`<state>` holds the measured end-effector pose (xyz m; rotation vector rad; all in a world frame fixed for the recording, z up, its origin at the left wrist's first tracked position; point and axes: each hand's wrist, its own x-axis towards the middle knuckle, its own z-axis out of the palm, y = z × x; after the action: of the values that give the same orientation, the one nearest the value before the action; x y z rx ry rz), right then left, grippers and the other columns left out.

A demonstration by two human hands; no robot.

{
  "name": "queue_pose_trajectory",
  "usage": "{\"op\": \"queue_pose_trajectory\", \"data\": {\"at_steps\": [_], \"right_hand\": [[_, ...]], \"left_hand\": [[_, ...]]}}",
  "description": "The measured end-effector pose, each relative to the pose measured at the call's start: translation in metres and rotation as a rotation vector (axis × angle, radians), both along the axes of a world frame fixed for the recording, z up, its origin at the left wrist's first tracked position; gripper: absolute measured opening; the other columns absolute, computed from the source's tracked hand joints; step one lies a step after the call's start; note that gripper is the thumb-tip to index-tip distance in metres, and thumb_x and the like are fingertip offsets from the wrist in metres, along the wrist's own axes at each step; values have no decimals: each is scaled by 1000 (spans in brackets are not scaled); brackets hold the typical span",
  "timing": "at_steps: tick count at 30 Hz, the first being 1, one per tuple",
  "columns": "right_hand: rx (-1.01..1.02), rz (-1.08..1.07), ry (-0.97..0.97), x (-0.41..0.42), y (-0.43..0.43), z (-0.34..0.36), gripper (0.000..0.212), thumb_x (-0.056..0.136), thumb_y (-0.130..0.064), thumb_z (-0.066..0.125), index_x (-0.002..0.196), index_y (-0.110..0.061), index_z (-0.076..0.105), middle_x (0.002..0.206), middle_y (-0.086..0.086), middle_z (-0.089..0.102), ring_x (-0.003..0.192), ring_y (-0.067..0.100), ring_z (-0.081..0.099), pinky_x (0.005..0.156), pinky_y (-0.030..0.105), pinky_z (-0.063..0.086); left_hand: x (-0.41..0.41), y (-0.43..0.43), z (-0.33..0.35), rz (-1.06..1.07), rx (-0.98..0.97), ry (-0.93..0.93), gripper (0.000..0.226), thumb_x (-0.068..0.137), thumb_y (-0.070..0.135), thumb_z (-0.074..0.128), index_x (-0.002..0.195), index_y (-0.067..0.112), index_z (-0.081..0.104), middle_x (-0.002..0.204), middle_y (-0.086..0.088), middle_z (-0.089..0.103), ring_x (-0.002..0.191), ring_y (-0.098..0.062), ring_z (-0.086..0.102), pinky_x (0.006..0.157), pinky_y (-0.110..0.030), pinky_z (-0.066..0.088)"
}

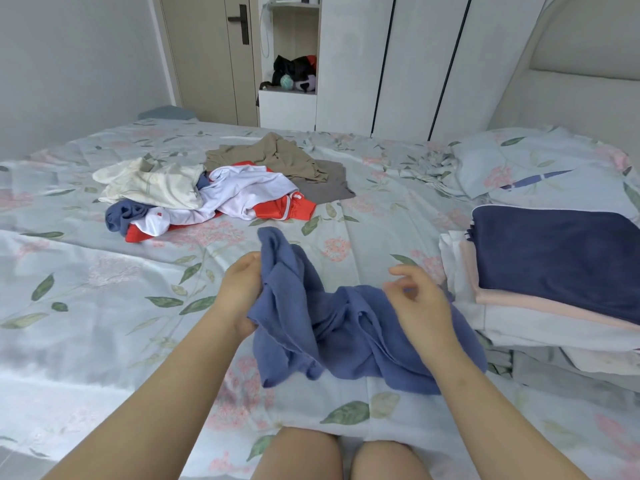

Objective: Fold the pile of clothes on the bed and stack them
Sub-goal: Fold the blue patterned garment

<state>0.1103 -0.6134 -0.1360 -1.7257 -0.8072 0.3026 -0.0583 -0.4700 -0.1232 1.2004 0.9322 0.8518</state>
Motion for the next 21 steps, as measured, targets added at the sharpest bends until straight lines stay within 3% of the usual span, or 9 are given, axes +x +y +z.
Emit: {"op": "queue_pose_trajectory", "data": {"at_steps": [3, 6, 8, 10, 11, 14, 16, 19, 21], "right_hand": [[-59, 329, 63, -30, 9, 19, 35, 85, -23, 67, 109, -44, 52, 108, -23, 54, 91, 5, 56, 70, 8, 44], [-110, 554, 59, -52, 20, 28, 47, 80, -23, 73, 104, -53, 44, 103, -31, 55, 89, -5, 58, 72, 12, 47], [-86, 478, -77, -56, 28, 27, 33, 81, -19, 71, 93, -42, 50, 86, -17, 64, 74, -3, 60, 68, 17, 49], [18, 321, -87, -48, 32, 26, 10, 85, -15, 67, 82, -16, 57, 71, 7, 63, 65, 10, 54, 66, 31, 46], [67, 285, -46, -42, 32, 27, 15, 87, -15, 64, 79, -5, 56, 67, 15, 56, 64, 16, 48, 63, 33, 42], [128, 248, 48, -24, 24, 34, 36, 94, -19, 56, 74, 9, 45, 64, 8, 40, 64, 17, 35, 62, 33, 31], [162, 188, 123, -14, 19, 40, 42, 93, -25, 55, 73, 11, 43, 69, 6, 41, 67, 18, 36, 63, 33, 31], [275, 67, 311, 2, 12, 50, 38, 95, -23, 53, 87, 14, 50, 79, 7, 51, 75, 20, 45, 72, 35, 38], [347, 2, 402, 13, 5, 57, 33, 98, -19, 48, 81, 9, 54, 73, 4, 54, 73, 19, 48, 73, 32, 39]], "left_hand": [[10, -7, 18, -56, 47, -33, 36, 99, 14, 46, 63, 14, 42, 45, 8, 43, 47, -12, 37, 45, -20, 36], [13, -9, 32, -77, 50, -107, 39, 98, 16, 50, 60, 12, 40, 44, 3, 39, 47, -14, 34, 50, -25, 33], [16, -8, 40, -73, 32, -128, 37, 98, 15, 49, 61, 10, 42, 50, -2, 41, 50, -16, 37, 52, -26, 34], [16, -7, 46, -59, 71, -78, 37, 97, 10, 48, 60, 12, 44, 47, 1, 46, 47, -12, 41, 47, -21, 35], [15, -4, 46, -43, 109, -41, 38, 96, 8, 47, 59, 13, 45, 47, 3, 47, 46, -10, 41, 44, -19, 34], [11, 4, 50, -25, 199, 23, 40, 96, 8, 49, 57, 14, 45, 50, 3, 46, 48, -9, 39, 40, -14, 33], [9, 8, 55, -35, 183, 17, 39, 97, 14, 51, 58, 13, 47, 54, 0, 49, 48, -10, 43, 41, -13, 37], [5, 15, 65, -26, 117, -23, 35, 97, 20, 52, 63, 12, 50, 53, 0, 56, 48, -11, 50, 45, -15, 41], [3, 21, 69, 24, 85, -51, 32, 98, 22, 51, 67, 13, 51, 61, -3, 59, 55, -15, 53, 53, -21, 43]]}}
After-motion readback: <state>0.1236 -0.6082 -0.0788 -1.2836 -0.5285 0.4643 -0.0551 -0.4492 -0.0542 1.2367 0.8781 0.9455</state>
